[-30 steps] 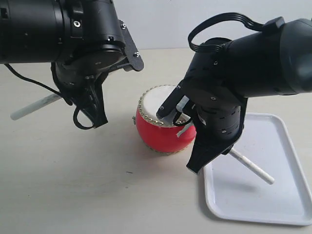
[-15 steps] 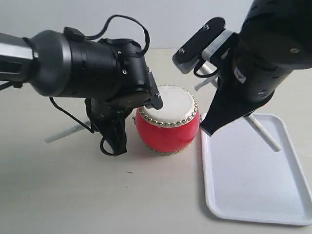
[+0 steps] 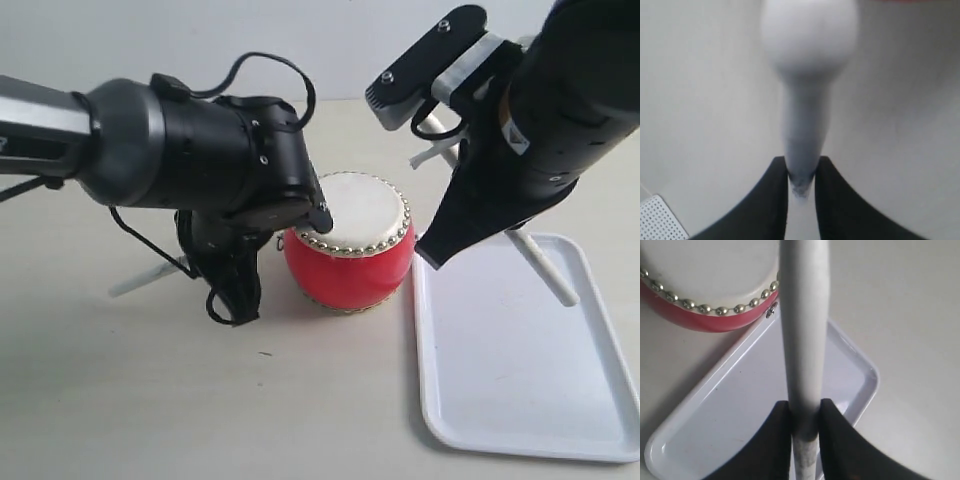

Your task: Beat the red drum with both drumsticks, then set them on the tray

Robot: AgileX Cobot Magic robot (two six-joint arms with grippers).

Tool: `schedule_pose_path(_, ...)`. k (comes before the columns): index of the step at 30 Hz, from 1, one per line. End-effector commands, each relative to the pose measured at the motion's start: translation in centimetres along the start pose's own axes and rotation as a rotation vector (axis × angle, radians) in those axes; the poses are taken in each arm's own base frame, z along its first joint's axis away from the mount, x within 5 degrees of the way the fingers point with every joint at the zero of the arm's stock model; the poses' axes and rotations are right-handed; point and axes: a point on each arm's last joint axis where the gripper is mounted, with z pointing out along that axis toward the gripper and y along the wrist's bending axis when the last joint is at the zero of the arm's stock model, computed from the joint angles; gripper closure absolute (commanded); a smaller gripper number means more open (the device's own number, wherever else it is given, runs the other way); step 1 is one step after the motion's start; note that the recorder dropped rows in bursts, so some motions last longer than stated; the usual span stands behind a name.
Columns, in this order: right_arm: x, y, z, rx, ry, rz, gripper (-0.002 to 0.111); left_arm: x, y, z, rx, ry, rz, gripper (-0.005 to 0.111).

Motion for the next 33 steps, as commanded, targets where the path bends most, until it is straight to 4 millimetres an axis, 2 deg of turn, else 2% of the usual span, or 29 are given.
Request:
schedule_pose_path(1,-0.3,1.1,2.6,-0.001,0.085,-0.029,0.108,1.4,2.5,-3.3,-0.083,-0.048,-0.122,0.107)
schedule_pose_path(11,0.2,4.2,9.3,0.009,0.349,-0.16,0.108,6.1,6.5,-10.6,-0.129,-0.204,-0.317,0.107)
schedule_pose_path(15,0.7,5.0,11.1,0.012,0.425,-0.213,0.108,7.2,6.9,-12.0,-0.106,-0.244,-0.356,0.107)
schedule_pose_path(18,0.6,5.0,11.1,0.013,0.416,-0.215,0.108,7.3,7.0,-12.1,-0.102,-0.251,-0.36,0.107)
schedule_pose_path(21,-0.2,4.2,9.3,0.009,0.36,-0.175,0.108,7.1,7.0,-12.2,-0.098,-0.272,-0.358,0.107)
schedule_pose_path(23,-0.8,3.1,6.9,0.005,0.265,-0.136,0.108,6.6,6.7,-12.3,-0.061,-0.328,-0.367,0.107)
schedule_pose_path(26,-1.3,1.1,1.9,-0.033,0.04,-0.047,0.108,4.9,6.0,-13.0,0.059,-0.512,-0.389,0.107)
schedule_pose_path(29,-1.0,-0.3,-1.8,-0.07,-0.129,0.019,0.108,3.9,5.6,-13.6,0.146,-0.627,-0.417,0.107)
schedule_pose_path(33,-0.1,-1.8,-5.7,-0.095,-0.3,0.081,0.108,2.8,5.0,-14.6,0.246,-0.769,-0.397,0.107)
